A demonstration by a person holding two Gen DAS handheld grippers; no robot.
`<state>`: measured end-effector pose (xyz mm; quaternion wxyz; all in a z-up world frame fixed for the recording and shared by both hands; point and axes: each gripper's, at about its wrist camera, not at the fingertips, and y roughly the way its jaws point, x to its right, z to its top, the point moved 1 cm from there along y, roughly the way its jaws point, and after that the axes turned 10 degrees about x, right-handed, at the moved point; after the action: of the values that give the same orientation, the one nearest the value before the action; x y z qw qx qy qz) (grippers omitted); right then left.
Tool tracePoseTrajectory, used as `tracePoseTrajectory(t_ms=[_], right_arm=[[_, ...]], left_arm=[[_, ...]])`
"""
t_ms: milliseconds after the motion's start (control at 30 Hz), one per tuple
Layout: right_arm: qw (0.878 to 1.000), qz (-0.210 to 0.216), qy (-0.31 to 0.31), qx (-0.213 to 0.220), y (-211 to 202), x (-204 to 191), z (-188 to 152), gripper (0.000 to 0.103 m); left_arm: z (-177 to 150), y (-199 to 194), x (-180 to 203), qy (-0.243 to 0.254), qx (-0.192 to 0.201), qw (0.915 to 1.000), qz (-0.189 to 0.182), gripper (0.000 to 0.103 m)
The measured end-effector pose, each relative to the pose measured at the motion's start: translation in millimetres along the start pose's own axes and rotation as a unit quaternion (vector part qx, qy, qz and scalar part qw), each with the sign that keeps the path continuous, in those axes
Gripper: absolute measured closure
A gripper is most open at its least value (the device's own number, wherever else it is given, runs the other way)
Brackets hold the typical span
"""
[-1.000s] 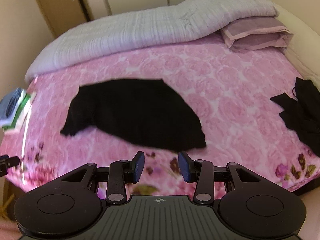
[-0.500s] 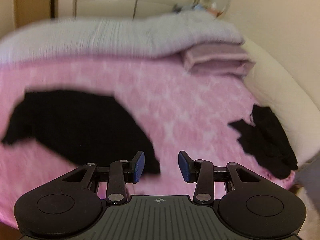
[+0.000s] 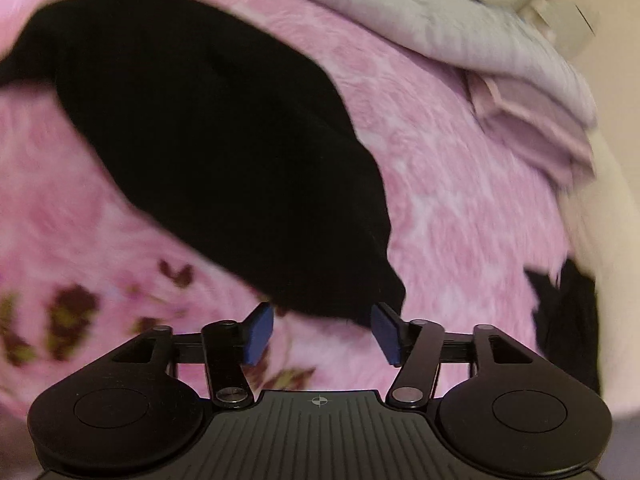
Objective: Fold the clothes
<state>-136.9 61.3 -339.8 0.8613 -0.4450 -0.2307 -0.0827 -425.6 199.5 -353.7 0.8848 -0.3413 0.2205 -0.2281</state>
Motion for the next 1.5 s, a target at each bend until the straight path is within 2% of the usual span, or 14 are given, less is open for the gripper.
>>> tracePoseTrajectory(t_ms=[200,233,300,367,400,567,667,900,1100,1200,1267,1333,1433,1500], right_arm=[[0.986,-0.012,-0.164,0.027,53,-23,-25,0.03],[0.983,-0.015,-0.181,0.036,57,-25,-28,0.029],[0.976,-0.02,-0.209,0.055,64,-27,-34,0.03],[0.978,-0.015,-0.198,0.063,65,-19,-34,0.081],[0.98,-0.01,-0.187,0.063,65,-13,-32,0.093],[0.991,0.031,-0.108,0.067,24,9,-17,0.095],[0.991,0.095,-0.058,0.07,-26,16,-7,0.095],[0.959,0.266,0.029,0.09,-150,6,25,0.095],[0.927,0.319,0.117,0.158,-197,46,71,0.096],[0.914,0.311,0.2,0.168,-193,88,91,0.098],[0.903,0.299,0.263,0.163,-184,117,102,0.098],[0.892,0.272,0.336,0.132,-165,144,111,0.098],[0.864,0.191,0.465,0.018,-111,180,118,0.094],[0.873,0.159,0.461,0.018,-106,194,126,0.087]], left_arm=[[4,40,-3,-0.003,0.033,0.9991,0.027,0.049],[5,44,-4,-0.009,0.04,0.9989,0.023,0.055],[8,51,-10,-0.027,0.05,0.9983,0.012,0.091],[10,55,-21,-0.065,0.054,0.9965,-0.003,0.094],[11,54,-27,-0.09,0.055,0.9944,-0.009,0.095],[11,18,-50,-0.129,0.086,0.9878,-0.015,0.095],[8,-22,-67,-0.146,0.097,0.9846,-0.001,0.095],[15,-122,-149,-0.204,0.114,0.97,0.067,0.096],[94,-190,-195,-0.2,0.207,0.9528,0.098,0.096],[156,-183,-195,-0.14,0.249,0.9543,0.087,0.097],[203,-148,-185,-0.106,0.261,0.9574,0.062,0.096],[256,-87,-164,-0.061,0.213,0.9746,0.034,0.091],[307,-17,-126,-0.019,0.126,0.9906,0.051,0.085],[310,-7,-108,-0.014,0.107,0.9939,0.023,0.085]])
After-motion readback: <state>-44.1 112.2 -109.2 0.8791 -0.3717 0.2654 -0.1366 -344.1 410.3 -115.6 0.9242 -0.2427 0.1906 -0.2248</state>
